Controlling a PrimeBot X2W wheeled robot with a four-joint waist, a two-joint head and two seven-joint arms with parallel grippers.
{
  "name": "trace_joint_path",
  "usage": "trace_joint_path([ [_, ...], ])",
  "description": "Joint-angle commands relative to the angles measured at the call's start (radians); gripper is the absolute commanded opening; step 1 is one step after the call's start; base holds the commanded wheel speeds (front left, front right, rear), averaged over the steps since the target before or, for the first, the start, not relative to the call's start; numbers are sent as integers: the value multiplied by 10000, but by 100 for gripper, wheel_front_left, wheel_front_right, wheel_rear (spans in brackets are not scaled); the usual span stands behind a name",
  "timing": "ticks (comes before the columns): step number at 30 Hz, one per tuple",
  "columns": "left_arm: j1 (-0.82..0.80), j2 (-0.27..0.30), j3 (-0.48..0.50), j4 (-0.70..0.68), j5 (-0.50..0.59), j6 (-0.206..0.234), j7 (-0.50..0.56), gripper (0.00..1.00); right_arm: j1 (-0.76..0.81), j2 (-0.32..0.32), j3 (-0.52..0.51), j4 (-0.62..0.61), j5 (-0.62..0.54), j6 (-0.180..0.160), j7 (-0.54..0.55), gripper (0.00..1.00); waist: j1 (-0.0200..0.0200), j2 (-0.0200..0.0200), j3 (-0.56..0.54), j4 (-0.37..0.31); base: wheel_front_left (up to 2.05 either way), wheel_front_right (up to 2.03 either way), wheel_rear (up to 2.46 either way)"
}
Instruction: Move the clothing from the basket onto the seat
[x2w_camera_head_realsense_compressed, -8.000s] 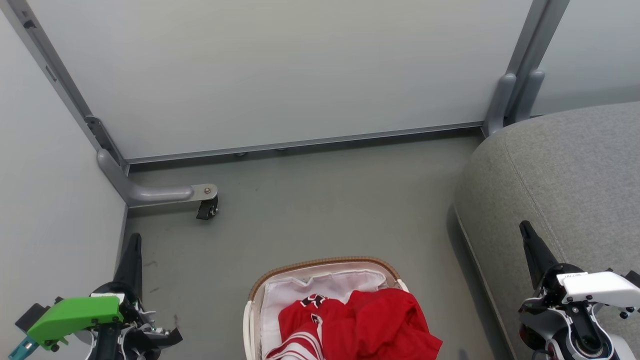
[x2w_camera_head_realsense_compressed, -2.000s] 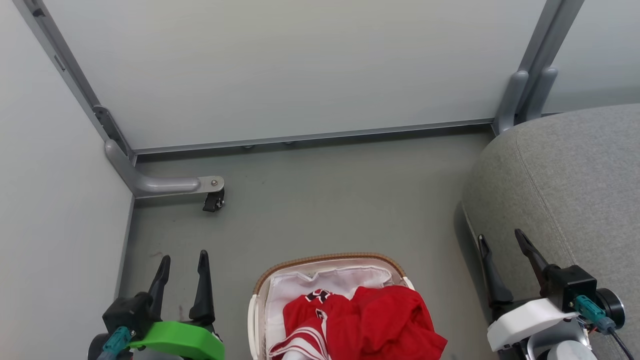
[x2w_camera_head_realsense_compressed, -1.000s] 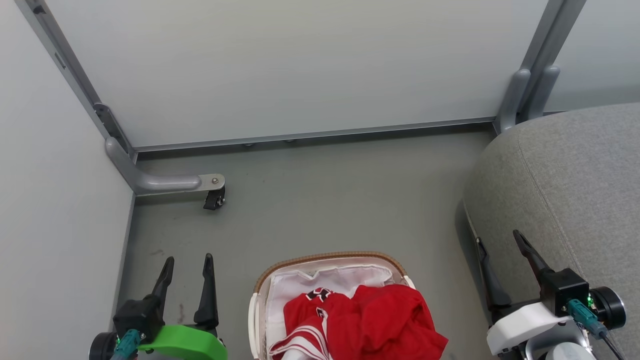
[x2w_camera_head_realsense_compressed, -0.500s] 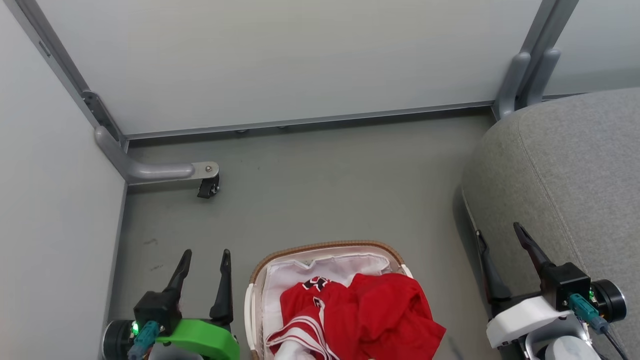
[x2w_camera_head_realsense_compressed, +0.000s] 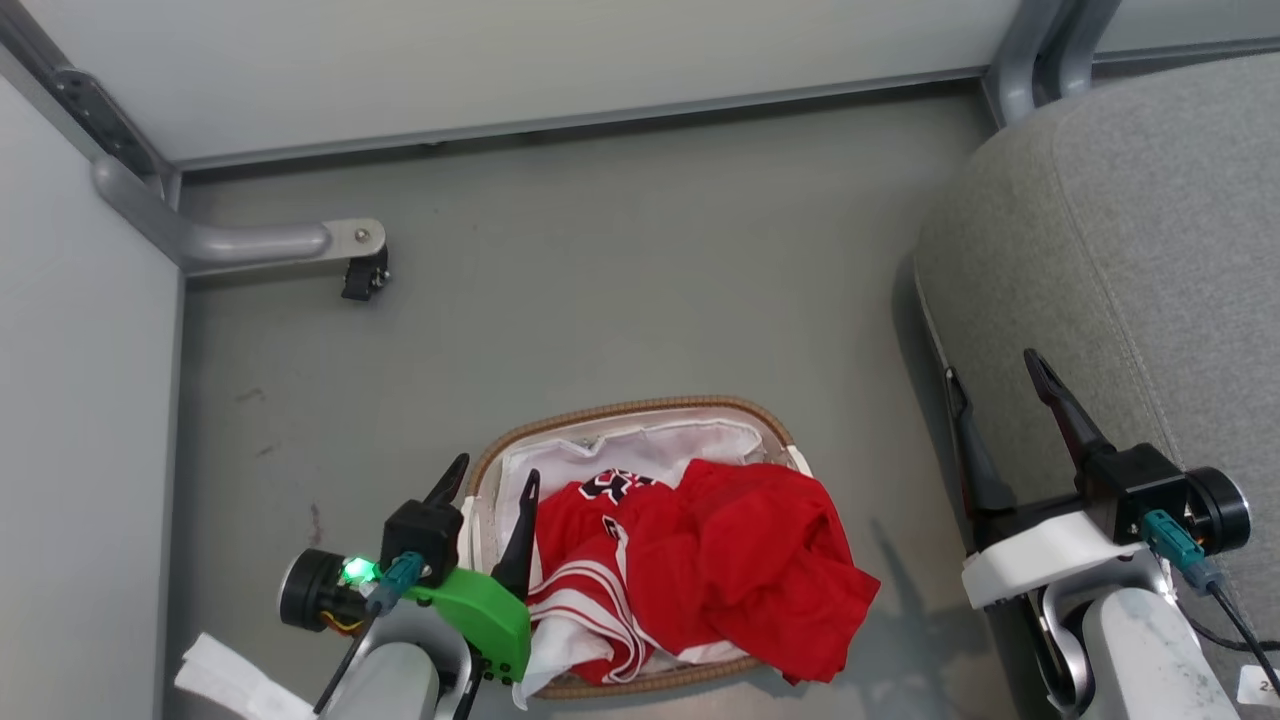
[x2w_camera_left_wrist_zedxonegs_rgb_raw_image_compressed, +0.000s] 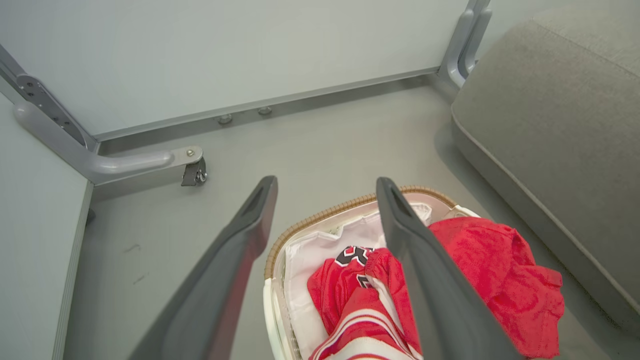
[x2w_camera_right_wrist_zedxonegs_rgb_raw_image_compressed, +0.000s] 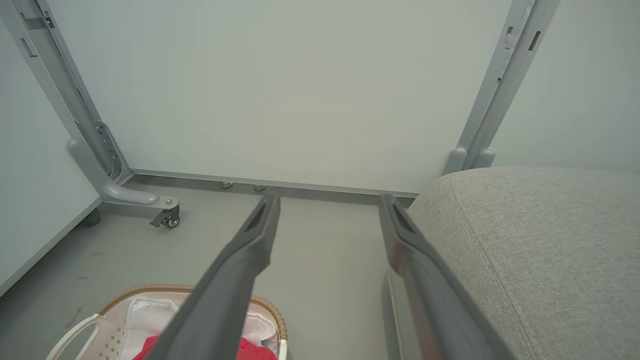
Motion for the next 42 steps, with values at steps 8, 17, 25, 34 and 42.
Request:
trace_joint_path([
  [8, -1714, 66, -1432, 2647, 150, -38, 7, 100, -840, -40, 255, -152, 228, 0, -49, 100, 0, -1, 2239, -767, 0, 0, 0],
  [17, -2895, 78, -3053, 5000, -507, -39, 71, 100, -1332, -38, 633, -210, 480, 0, -49, 100, 0, -1, 3417, -1157, 0, 0, 0],
  [25, -3623, 156, -3835, 6062, -675, -40, 263, 100, -1620, -37, 1016, -281, 679, 0, -49, 100, 0, -1, 4114, -1338, 0, 0, 0],
  [34, -4113, 314, -3985, 6628, -693, 68, 1073, 100, -1761, -37, 1323, -290, 856, 0, -49, 100, 0, -1, 4505, -1601, 0, 0, 0],
  [42, -4042, 285, -3893, 6743, -981, 128, 1324, 0, -1687, -37, 1364, -172, 946, 0, -49, 100, 0, -1, 4310, -1748, 0, 0, 0],
])
